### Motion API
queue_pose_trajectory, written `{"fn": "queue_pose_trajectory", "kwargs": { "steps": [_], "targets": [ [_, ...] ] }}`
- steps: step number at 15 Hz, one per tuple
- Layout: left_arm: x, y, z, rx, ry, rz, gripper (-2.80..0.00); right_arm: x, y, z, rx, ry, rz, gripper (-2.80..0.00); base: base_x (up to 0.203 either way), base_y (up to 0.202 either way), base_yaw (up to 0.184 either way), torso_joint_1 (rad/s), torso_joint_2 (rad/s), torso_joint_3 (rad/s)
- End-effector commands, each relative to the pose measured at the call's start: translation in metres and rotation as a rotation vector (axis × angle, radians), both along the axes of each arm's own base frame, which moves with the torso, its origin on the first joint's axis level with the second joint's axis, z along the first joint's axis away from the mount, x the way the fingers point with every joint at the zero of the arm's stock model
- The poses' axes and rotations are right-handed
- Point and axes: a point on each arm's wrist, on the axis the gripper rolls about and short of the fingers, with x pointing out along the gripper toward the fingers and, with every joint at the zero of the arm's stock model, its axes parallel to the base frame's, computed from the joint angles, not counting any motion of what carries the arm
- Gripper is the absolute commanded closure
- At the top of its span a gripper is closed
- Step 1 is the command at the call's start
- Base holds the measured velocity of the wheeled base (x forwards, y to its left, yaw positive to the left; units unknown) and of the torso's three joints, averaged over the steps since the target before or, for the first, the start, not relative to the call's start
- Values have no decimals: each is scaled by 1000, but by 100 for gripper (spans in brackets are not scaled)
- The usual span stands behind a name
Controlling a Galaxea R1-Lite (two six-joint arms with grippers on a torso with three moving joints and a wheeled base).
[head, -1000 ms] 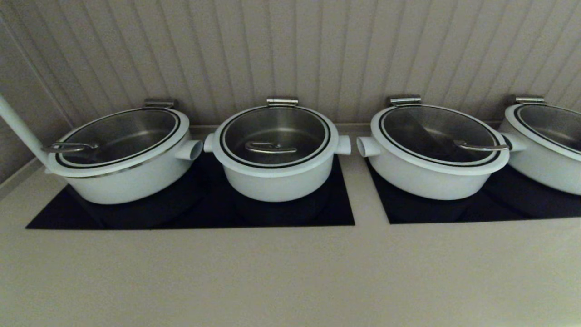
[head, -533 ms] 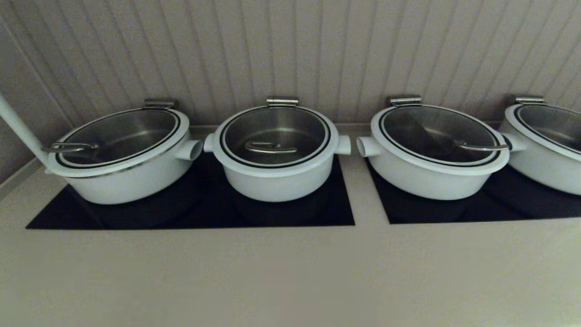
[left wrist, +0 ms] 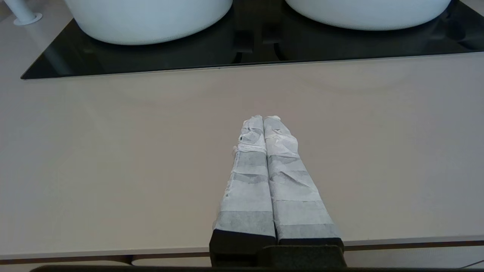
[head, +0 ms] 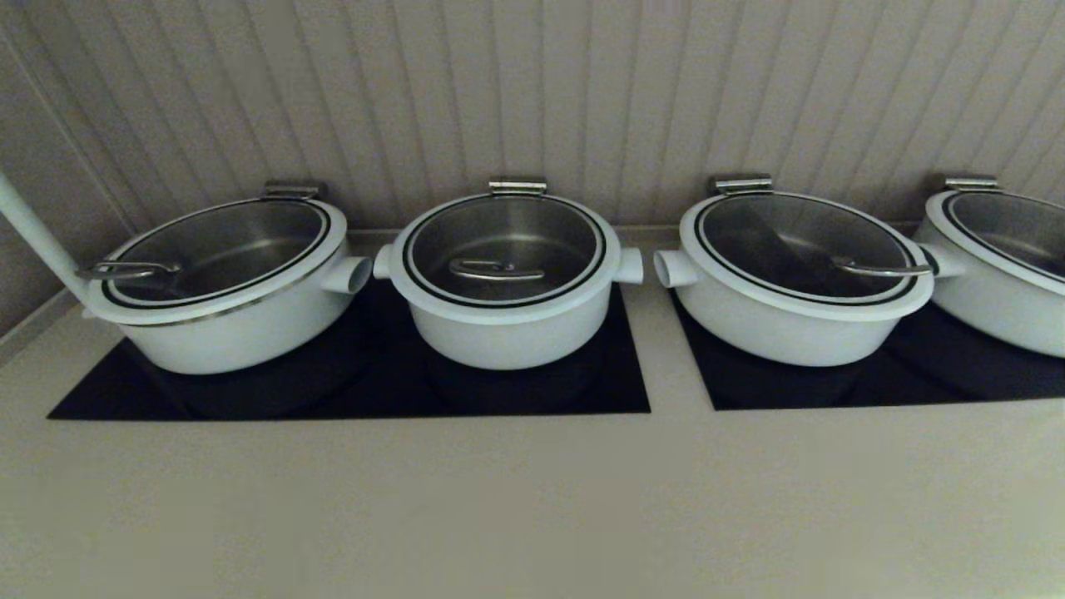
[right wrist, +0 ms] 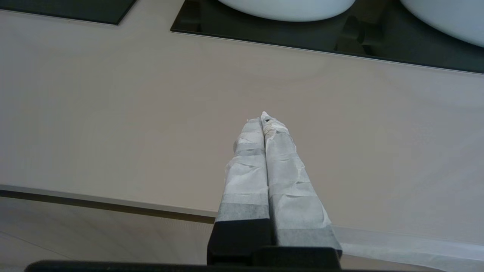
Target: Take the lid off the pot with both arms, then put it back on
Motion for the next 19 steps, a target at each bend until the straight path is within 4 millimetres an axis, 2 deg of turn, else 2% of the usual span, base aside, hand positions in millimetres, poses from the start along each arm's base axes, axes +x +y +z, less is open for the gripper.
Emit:
{"fn": "queue_pose_trajectory", "kwargs": {
  "steps": [1, 19],
  "targets": [
    [0, 0, 0, 0, -1, 0, 0, 0, 0, 0, -2, 2, 3, 0, 0, 0, 0, 0, 0, 0],
    [0, 0, 0, 0, -1, 0, 0, 0, 0, 0, -2, -1, 1, 0, 0, 0, 0, 0, 0, 0]
  ]
}}
